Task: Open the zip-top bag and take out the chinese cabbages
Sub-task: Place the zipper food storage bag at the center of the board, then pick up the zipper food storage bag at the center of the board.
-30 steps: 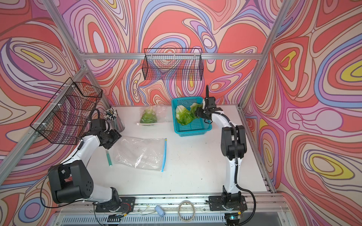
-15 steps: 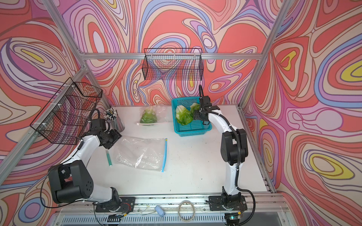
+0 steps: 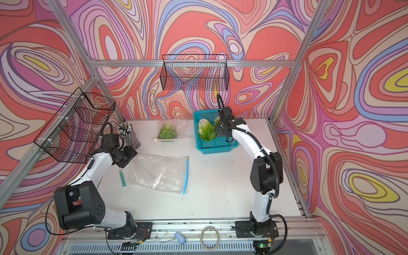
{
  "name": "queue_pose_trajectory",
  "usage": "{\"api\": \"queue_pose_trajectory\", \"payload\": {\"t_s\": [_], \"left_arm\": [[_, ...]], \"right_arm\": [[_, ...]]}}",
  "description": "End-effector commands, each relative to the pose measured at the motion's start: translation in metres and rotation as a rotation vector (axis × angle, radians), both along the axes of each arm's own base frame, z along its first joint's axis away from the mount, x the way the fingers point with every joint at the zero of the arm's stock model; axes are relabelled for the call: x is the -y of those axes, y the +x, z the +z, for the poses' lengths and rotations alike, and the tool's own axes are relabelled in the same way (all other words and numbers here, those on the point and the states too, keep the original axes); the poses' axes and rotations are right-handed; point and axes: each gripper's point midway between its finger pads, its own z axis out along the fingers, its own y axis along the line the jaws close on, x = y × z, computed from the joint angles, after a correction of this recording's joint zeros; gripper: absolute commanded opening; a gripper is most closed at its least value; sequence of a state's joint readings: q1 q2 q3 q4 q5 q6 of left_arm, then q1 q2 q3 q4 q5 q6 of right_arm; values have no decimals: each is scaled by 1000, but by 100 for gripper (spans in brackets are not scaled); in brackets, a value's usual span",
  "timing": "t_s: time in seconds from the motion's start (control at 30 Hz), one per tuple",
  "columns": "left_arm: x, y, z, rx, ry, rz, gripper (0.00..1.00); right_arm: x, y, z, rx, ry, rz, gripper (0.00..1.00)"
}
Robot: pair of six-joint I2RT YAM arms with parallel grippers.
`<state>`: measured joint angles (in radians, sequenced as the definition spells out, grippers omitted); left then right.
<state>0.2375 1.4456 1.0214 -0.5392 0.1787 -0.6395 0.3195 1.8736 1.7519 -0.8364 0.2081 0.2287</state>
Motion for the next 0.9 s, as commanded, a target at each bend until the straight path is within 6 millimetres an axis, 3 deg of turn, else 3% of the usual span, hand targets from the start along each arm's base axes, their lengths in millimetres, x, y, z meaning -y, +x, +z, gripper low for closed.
{"api": "queue_pose_trajectory", "payload": {"t_s": [0.0,0.2,0.33,0.5,0.67,0.87], "left_arm": [[-2,5,19,54,8,2,71],[-2,5,20,58,5,-1,71],[-1,6,21,61,6,-4,71],[-1,6,23,66,9,-10,70],[0,7,24,71,8,-17,69],[2,8,25,77,2,-29,69]], "right_arm": [[0,-16,18,11,-34,4,84],[-25,-36,40,44,-63,54,80],[-53,-47,55,79,-86,110,71],[-101,-62,75,147,-96,220,57],[-160,-74,87,229,-109,363,51],[-224,-79,75,277,-139,534,45]]}}
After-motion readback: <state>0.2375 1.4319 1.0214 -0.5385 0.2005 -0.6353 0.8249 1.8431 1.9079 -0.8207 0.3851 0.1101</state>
